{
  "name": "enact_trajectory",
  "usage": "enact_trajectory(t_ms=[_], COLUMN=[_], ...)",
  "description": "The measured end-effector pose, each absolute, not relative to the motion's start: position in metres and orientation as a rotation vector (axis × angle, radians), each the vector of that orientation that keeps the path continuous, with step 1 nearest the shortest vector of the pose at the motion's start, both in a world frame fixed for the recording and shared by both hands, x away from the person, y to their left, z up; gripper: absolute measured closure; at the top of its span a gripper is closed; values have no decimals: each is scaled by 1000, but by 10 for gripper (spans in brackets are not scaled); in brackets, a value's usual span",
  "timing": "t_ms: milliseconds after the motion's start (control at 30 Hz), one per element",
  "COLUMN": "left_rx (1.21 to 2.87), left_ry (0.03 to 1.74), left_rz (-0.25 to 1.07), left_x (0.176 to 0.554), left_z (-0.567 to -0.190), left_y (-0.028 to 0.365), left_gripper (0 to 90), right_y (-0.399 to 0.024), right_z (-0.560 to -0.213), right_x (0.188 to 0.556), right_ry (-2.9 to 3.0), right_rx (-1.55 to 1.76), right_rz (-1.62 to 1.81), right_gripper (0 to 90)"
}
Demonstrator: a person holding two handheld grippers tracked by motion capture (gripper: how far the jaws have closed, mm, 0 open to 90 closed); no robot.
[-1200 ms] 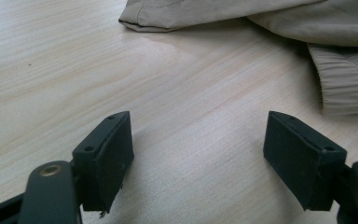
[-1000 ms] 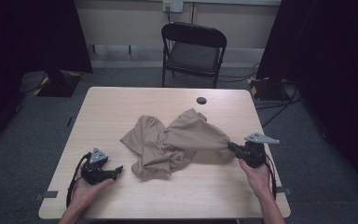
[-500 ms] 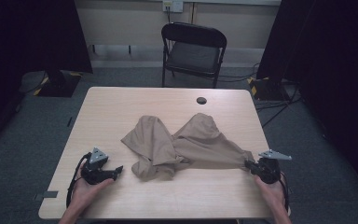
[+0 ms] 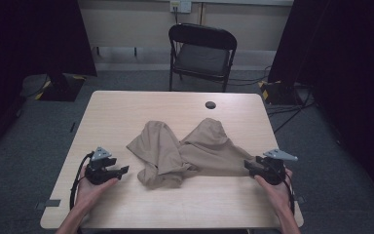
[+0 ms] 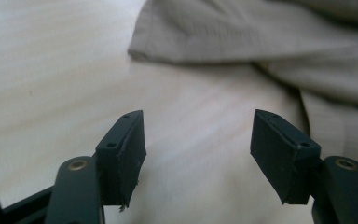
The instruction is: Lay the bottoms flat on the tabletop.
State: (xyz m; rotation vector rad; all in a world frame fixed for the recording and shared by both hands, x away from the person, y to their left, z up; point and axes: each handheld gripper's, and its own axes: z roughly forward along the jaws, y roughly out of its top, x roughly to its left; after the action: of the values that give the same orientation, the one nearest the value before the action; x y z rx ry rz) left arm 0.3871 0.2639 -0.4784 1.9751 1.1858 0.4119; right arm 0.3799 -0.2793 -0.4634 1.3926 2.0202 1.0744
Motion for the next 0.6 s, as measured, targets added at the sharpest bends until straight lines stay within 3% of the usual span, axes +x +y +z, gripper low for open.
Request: enact_trajectory(t_ms=[233, 533, 567, 600], left_rx=[1877, 1862, 1870, 1877], left_ry=[1230, 1278, 1275, 1277], left_rz=[348, 290, 294, 302], left_x=[434, 472, 474, 475], left_z=[-468, -492, -493, -493], left_y=[249, 221, 218, 216], left_gripper=[306, 299, 340, 464], right_y=[-249, -240, -240, -240], right_z=[-466, -487, -489, -490], right_x=[406, 412, 411, 410], right_ry=[2092, 2166, 2166, 2173], right_rx=[1351, 1385, 1384, 1382], right_rz=[1088, 1048, 1043, 1030], right_gripper=[413, 405, 406, 406])
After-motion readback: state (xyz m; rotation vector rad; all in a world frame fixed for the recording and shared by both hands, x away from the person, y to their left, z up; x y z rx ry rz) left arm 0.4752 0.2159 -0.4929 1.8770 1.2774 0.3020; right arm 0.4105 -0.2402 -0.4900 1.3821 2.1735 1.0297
